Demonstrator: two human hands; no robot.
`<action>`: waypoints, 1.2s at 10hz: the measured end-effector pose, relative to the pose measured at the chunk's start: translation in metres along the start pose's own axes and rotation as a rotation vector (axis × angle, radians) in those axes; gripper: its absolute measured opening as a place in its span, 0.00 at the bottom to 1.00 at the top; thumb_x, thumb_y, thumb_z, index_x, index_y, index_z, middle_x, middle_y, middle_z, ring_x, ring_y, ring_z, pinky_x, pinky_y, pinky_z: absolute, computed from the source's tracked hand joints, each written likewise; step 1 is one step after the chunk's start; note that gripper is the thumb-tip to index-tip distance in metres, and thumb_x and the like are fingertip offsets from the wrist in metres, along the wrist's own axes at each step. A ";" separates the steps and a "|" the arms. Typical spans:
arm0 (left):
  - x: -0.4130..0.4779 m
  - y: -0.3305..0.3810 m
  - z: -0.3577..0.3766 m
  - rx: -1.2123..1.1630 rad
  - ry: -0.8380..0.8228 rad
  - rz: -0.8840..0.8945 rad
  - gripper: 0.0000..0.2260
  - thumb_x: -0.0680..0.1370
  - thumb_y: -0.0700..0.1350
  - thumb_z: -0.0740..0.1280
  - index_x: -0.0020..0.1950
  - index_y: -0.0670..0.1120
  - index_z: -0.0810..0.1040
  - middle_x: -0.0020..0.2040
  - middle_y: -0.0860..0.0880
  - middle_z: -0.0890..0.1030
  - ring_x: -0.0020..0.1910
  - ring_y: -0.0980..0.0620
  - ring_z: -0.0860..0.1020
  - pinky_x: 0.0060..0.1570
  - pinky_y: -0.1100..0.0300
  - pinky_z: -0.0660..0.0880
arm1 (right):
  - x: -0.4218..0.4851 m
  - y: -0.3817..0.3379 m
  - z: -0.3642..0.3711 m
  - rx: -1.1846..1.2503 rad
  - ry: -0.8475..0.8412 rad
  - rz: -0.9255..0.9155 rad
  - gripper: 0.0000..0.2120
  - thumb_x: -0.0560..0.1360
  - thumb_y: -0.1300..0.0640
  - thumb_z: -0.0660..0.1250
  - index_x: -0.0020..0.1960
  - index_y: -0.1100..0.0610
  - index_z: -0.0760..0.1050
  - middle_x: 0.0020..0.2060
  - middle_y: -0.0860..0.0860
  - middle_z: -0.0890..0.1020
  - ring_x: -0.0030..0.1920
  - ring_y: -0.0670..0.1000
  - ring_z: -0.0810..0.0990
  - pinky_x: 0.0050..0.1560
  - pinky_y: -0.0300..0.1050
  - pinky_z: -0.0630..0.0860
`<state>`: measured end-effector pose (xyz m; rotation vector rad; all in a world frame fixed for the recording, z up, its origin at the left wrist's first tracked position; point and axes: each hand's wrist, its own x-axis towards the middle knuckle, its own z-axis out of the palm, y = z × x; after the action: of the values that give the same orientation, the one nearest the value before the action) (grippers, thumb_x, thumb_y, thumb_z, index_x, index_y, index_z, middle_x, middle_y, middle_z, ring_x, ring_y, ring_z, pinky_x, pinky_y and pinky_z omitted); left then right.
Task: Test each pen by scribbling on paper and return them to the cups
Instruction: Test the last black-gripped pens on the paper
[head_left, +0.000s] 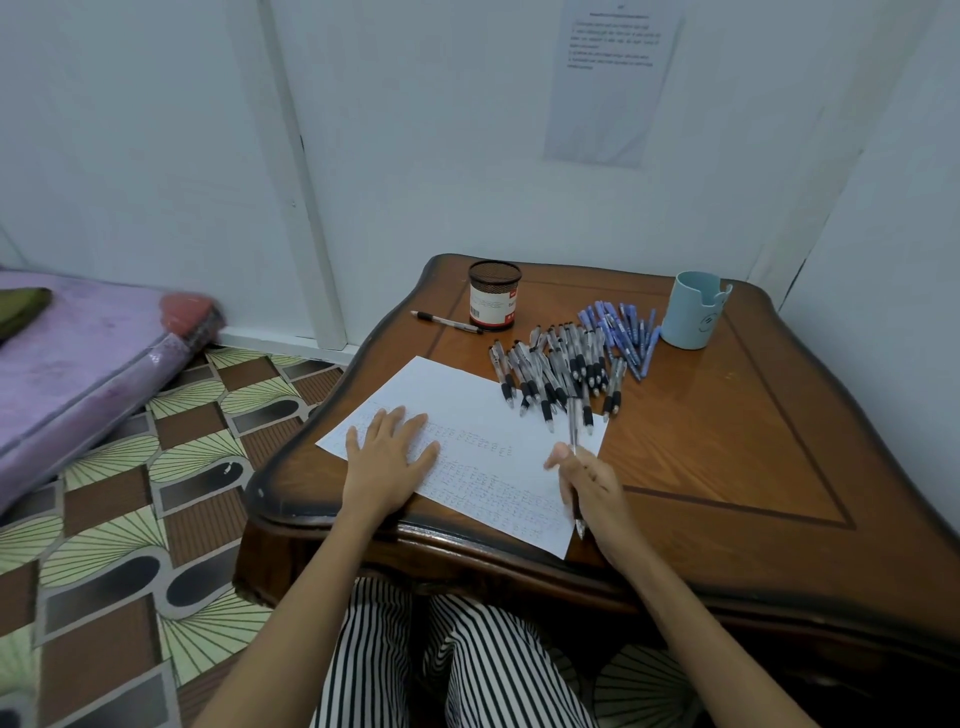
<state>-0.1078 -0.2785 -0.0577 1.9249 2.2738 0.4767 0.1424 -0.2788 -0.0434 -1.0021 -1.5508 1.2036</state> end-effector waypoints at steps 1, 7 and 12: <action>0.000 0.000 0.000 -0.002 -0.003 0.002 0.23 0.80 0.59 0.53 0.75 0.56 0.59 0.77 0.51 0.55 0.77 0.51 0.48 0.72 0.44 0.41 | -0.002 -0.001 -0.002 -0.017 -0.044 0.074 0.16 0.77 0.56 0.64 0.60 0.41 0.64 0.20 0.49 0.71 0.19 0.44 0.67 0.22 0.35 0.66; 0.002 0.000 0.000 0.015 -0.014 0.000 0.24 0.80 0.59 0.52 0.75 0.56 0.58 0.78 0.51 0.54 0.77 0.50 0.48 0.72 0.43 0.41 | -0.001 -0.004 -0.006 0.245 0.071 0.105 0.15 0.81 0.53 0.55 0.47 0.61 0.75 0.22 0.50 0.72 0.15 0.44 0.60 0.17 0.34 0.58; 0.000 0.001 -0.001 0.005 -0.009 0.003 0.24 0.80 0.59 0.53 0.75 0.55 0.59 0.77 0.50 0.55 0.77 0.50 0.48 0.72 0.43 0.41 | -0.002 -0.011 -0.011 0.349 -0.002 0.174 0.20 0.82 0.61 0.53 0.73 0.51 0.63 0.18 0.48 0.66 0.14 0.42 0.59 0.15 0.32 0.58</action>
<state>-0.1074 -0.2783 -0.0563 1.9289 2.2689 0.4627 0.1523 -0.2799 -0.0318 -0.9144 -1.2170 1.5345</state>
